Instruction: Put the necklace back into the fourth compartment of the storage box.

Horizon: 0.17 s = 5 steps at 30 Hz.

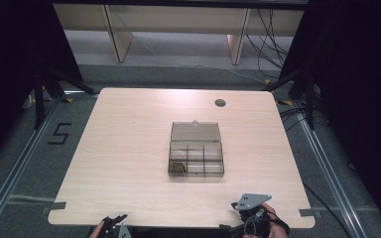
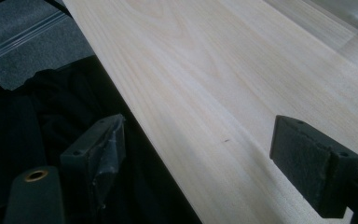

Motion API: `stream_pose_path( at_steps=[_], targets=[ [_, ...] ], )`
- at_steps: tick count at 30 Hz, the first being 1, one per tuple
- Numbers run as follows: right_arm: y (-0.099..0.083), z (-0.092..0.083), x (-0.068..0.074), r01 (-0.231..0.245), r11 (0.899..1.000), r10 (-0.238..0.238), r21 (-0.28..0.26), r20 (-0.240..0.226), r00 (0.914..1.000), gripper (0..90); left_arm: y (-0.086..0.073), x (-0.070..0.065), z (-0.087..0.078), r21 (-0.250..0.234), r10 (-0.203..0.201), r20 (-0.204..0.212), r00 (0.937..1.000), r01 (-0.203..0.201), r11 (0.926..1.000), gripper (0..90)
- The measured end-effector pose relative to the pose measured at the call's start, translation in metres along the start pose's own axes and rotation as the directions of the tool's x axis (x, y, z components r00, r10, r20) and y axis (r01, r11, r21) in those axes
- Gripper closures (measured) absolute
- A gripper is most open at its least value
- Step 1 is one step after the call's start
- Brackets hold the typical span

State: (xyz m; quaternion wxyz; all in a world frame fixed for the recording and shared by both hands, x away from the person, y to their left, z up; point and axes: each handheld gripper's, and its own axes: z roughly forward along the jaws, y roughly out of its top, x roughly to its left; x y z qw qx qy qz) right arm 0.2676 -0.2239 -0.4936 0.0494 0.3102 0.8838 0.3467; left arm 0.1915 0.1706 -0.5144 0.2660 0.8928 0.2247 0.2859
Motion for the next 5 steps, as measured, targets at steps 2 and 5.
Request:
stream_pose_path(
  at_steps=[2, 5],
  targets=[
    [0.0000, 0.0004, -0.0002, 0.000, 1.000, 0.000, 0.001, -0.007, 1.0000, 19.0, -0.0001, 0.0001, 0.0000, -0.001, -0.001, 0.000, 1.0000, 0.001, 1.0000, 15.8],
    [0.0001, 0.0002, -0.0008, 0.013, 1.000, -0.013, -0.006, -0.003, 0.9999, 18.9, 0.0000, 0.0001, 0.0000, 0.000, 0.001, 0.001, 1.0000, -0.001, 1.0000, 15.8]
  ],
)
